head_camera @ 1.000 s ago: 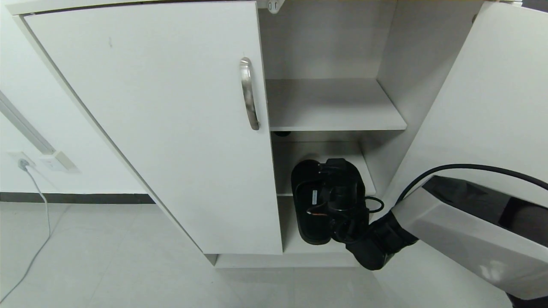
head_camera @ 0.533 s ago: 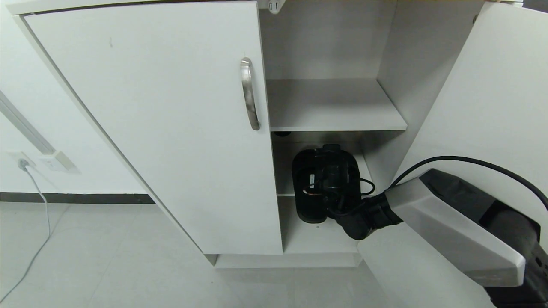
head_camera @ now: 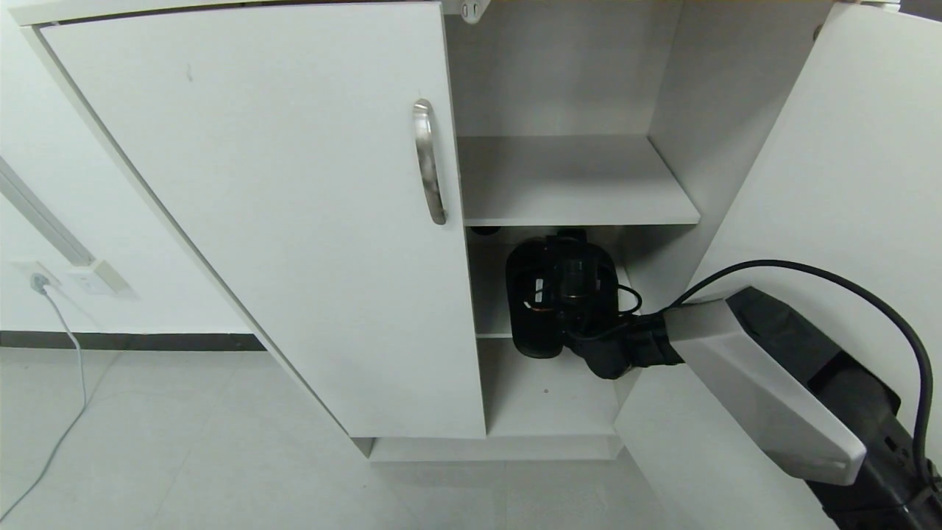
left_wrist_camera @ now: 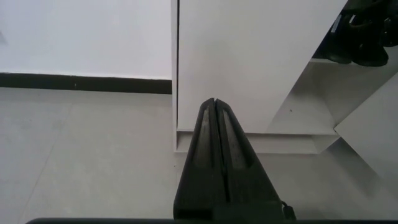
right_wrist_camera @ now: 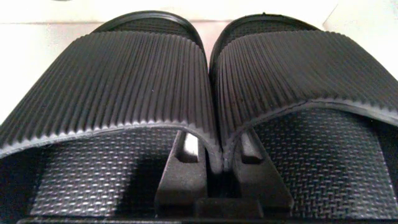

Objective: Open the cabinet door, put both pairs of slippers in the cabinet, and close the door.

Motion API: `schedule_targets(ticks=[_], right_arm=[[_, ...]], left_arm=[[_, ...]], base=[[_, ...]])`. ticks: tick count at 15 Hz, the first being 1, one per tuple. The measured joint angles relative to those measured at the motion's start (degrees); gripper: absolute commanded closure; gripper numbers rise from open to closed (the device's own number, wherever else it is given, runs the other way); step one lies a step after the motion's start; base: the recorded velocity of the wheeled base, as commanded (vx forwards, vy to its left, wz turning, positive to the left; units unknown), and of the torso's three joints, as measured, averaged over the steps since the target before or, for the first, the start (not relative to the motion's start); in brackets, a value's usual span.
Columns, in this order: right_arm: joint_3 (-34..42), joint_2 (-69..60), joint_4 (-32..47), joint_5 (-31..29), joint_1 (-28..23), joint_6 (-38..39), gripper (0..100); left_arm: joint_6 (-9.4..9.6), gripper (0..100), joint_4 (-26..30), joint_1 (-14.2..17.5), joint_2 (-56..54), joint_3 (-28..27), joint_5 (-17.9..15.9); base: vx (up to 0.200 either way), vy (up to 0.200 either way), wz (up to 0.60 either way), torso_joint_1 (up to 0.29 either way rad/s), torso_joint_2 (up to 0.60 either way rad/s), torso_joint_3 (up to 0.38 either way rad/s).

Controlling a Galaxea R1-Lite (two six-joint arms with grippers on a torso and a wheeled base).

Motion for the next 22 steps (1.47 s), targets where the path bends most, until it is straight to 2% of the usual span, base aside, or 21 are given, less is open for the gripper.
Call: schedule_targets(ticks=[9, 10, 14, 16, 19, 22], right_arm=[[-4.58, 3.36, 1.97, 0.55, -0.67, 0.00, 100], [-4.63, 3.55, 2.00, 0.62, -0.72, 0.01, 0], [-4.55, 3.94, 1.94, 0.57, -0.74, 0.01, 0], [-2.21, 3.24, 1.63, 0.51, -0.41, 0.01, 0], [5.49, -0.66, -0.35, 0.44, 0.77, 0.22, 0], [18.58, -7.06, -5.34, 0.32, 2.72, 0.20, 0]], left_arm=[[0.00, 100, 0.00, 0.00, 0.00, 0.00, 0.82], [0.00, 100, 0.00, 0.00, 0.00, 0.00, 0.82], [0.00, 100, 0.00, 0.00, 0.00, 0.00, 0.82], [0.00, 100, 0.00, 0.00, 0.00, 0.00, 0.82], [0.00, 100, 0.00, 0.00, 0.00, 0.00, 0.73], [0.00, 100, 0.00, 0.00, 0.00, 0.00, 0.71]], base=[[0.000, 0.000, 0.00, 0.000, 0.00, 0.000], [0.000, 0.000, 0.00, 0.000, 0.00, 0.000], [0.000, 0.000, 0.00, 0.000, 0.00, 0.000], [0.000, 0.000, 0.00, 0.000, 0.00, 0.000], [0.000, 0.000, 0.00, 0.000, 0.00, 0.000], [0.000, 0.000, 0.00, 0.000, 0.00, 0.000]])
